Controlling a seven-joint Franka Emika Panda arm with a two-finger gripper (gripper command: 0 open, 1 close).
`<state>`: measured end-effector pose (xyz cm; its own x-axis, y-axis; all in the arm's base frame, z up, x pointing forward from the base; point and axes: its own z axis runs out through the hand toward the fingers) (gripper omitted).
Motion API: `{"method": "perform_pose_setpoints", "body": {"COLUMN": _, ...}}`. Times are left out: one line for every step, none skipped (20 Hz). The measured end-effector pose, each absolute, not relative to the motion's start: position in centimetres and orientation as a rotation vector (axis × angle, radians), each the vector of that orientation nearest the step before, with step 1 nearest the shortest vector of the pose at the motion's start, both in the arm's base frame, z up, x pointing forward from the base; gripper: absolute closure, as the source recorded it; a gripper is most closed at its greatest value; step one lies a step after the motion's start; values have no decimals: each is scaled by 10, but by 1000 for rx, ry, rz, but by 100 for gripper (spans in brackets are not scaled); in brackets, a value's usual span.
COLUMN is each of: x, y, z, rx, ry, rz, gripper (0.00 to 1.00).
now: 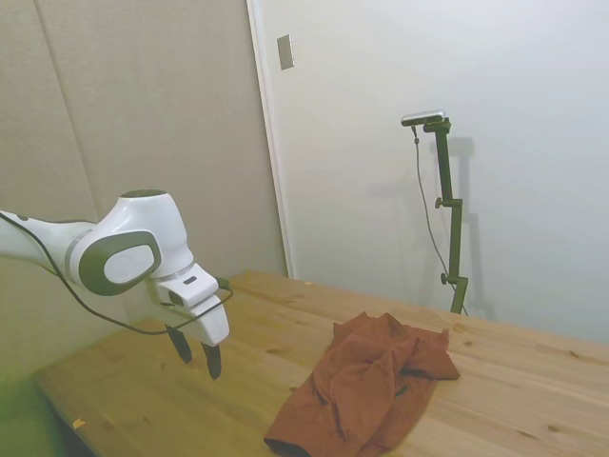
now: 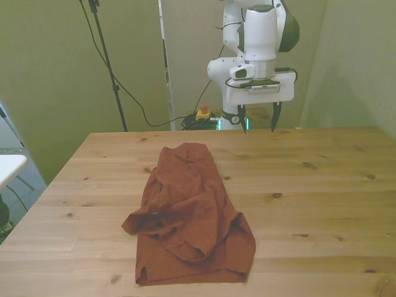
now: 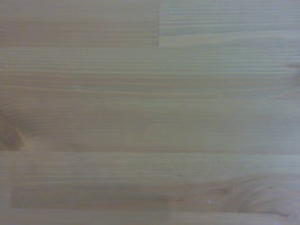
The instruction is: Unfold the shorts
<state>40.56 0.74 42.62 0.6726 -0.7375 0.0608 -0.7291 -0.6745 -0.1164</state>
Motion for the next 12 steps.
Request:
{"method": "perform_pose_setpoints", "body": {"x": 406, "y": 7, "z": 427, "rx": -2799, "ry": 1227, "rz": -161, "gripper": 0}}
{"method": "perform_pose_setpoints", "body": {"x": 406, "y": 6, "z": 426, "rx": -2807, "ry": 1226, "rz": -163, "gripper": 0}}
{"method": "perform_pose_setpoints", "body": {"x": 406, "y": 0, "z": 426, "rx": -2812, "ry": 1237, "rz": -170, "gripper": 0}}
{"method": "perform_pose_setpoints", "body": {"x": 407, "y": -14, "z": 428, "rx": -2804, "ry": 1269, "rz": -185, "gripper": 0}}
{"method": "perform_pose_setpoints", "body": {"x": 410, "y": -35, "z": 433, "rx": -2781, "ry": 1319, "rz": -209, "gripper": 0}}
{"method": "perform_pose_setpoints", "body": {"x": 412, "y": -63, "z": 437, "rx": -2746, "ry": 1370, "rz": -226, "gripper": 0}}
{"method": "perform_pose_setpoints", "body": {"x": 414, "y": -94, "z": 441, "rx": -2710, "ry": 1410, "rz": -231, "gripper": 0}}
{"method": "perform_pose_setpoints", "body": {"x": 416, "y": -125, "z": 443, "rx": -2674, "ry": 1442, "rz": -230, "gripper": 0}}
{"method": "perform_pose_setpoints", "body": {"x": 420, "y": -156, "z": 443, "rx": -2634, "ry": 1468, "rz": -225, "gripper": 0}}
{"method": "perform_pose_setpoints", "body": {"x": 424, "y": -182, "z": 442, "rx": -2600, "ry": 1485, "rz": -218, "gripper": 0}}
{"method": "perform_pose_setpoints", "body": {"x": 430, "y": -205, "z": 438, "rx": -2572, "ry": 1504, "rz": -208, "gripper": 0}}
{"method": "perform_pose_setpoints", "body": {"x": 437, "y": -225, "z": 433, "rx": -2551, "ry": 1526, "rz": -197, "gripper": 0}}
